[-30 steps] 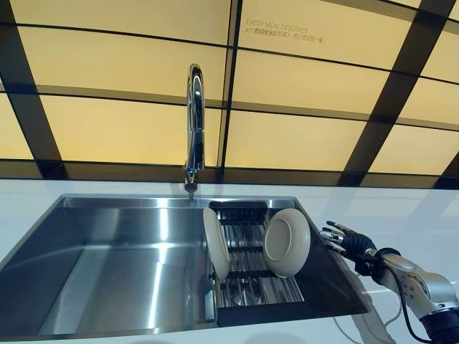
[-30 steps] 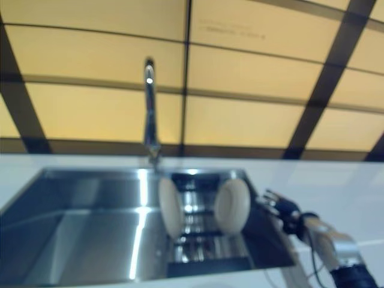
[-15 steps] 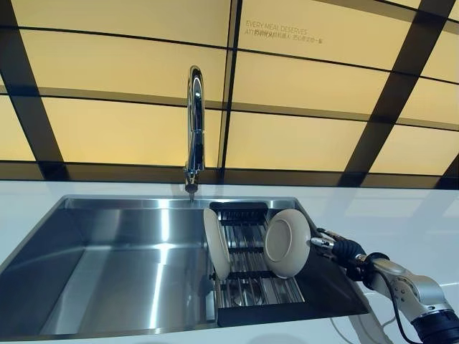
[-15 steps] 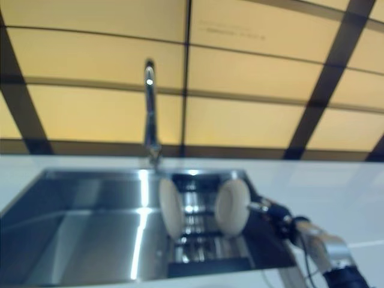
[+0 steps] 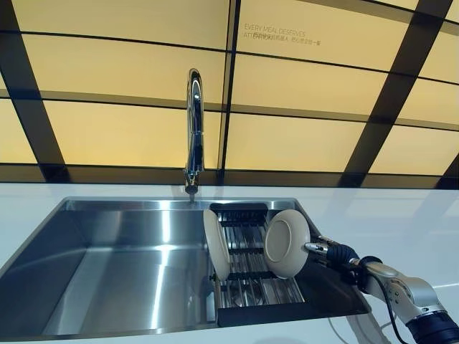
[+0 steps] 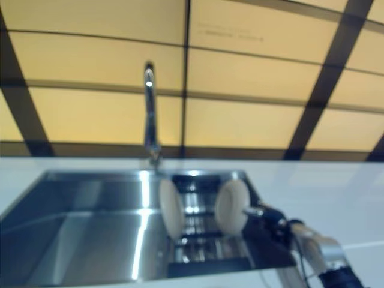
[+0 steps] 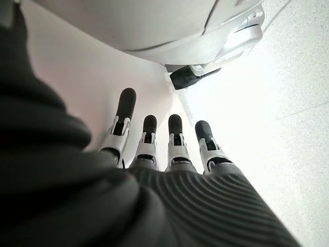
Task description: Take plates into dishwasher
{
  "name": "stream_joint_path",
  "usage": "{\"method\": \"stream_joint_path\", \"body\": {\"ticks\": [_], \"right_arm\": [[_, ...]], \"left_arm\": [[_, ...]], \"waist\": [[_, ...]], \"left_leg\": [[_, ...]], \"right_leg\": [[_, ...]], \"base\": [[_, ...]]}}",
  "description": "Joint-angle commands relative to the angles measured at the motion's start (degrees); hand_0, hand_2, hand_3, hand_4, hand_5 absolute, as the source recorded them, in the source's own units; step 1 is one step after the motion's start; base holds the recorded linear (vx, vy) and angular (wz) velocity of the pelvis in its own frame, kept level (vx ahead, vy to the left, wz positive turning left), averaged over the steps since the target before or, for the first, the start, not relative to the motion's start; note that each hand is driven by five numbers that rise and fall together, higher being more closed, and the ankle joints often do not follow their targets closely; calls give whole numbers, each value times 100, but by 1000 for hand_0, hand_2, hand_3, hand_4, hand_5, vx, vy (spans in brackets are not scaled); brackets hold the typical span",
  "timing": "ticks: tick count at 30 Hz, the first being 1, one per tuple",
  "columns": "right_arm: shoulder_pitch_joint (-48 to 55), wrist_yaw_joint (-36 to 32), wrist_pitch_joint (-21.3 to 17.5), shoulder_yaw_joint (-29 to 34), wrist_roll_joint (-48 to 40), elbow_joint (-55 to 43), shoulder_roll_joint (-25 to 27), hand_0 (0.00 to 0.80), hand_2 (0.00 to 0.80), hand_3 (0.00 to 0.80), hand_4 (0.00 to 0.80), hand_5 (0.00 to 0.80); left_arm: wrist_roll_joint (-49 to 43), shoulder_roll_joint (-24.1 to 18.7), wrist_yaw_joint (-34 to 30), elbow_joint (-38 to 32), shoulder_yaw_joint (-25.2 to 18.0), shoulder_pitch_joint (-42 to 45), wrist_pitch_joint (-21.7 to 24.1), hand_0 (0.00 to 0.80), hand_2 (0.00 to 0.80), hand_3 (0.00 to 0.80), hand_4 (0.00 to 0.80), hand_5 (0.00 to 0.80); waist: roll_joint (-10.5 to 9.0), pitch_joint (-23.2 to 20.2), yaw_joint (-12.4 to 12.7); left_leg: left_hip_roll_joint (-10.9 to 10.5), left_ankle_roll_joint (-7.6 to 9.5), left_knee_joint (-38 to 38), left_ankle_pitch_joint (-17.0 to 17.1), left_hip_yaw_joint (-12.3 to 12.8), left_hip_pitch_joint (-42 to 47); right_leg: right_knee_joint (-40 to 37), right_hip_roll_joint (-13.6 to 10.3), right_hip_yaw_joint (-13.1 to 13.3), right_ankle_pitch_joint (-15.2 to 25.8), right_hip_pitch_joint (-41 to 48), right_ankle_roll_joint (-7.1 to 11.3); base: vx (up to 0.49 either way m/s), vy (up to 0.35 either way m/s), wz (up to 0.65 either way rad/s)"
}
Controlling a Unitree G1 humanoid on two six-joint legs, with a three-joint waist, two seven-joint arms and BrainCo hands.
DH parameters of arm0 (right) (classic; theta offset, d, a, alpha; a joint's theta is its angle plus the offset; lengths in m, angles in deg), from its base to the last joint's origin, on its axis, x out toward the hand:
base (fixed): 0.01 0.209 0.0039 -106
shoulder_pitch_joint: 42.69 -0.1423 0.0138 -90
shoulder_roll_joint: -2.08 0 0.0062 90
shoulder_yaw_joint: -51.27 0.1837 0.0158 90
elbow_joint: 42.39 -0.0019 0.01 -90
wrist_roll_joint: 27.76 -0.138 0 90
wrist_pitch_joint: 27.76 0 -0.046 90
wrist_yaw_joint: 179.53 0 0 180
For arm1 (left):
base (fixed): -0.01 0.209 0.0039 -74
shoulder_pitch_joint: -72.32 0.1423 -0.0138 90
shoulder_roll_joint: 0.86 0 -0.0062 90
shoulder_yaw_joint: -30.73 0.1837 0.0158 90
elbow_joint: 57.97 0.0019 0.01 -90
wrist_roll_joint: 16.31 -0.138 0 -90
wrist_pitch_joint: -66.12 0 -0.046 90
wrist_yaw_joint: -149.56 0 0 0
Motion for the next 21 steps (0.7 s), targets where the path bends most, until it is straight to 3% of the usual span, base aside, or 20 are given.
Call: {"method": "stream_joint_path", "body": {"ticks": [1, 21], "right_arm": [[-538, 20, -82, -172, -100, -15, -99, 0, 0, 0, 0, 0], [-958, 598, -117, -377, -397, 381, -460, 0, 0, 0, 0, 0]], "left_arm": [[56, -98, 55, 67, 167, -642, 284, 0, 0, 0, 0, 0], [55, -91, 10, 42, 338, -667, 248, 0, 0, 0, 0, 0]], "waist": [[-43, 2, 122], [16, 39, 222]], "left_leg": [[38, 23, 13, -178, 67, -27], [26, 33, 13, -185, 6, 10]], "right_leg": [[77, -97, -134, -142, 199, 158], [110, -84, -193, -180, 235, 124]], "base": [[0, 0, 0], [1, 0, 2]]}}
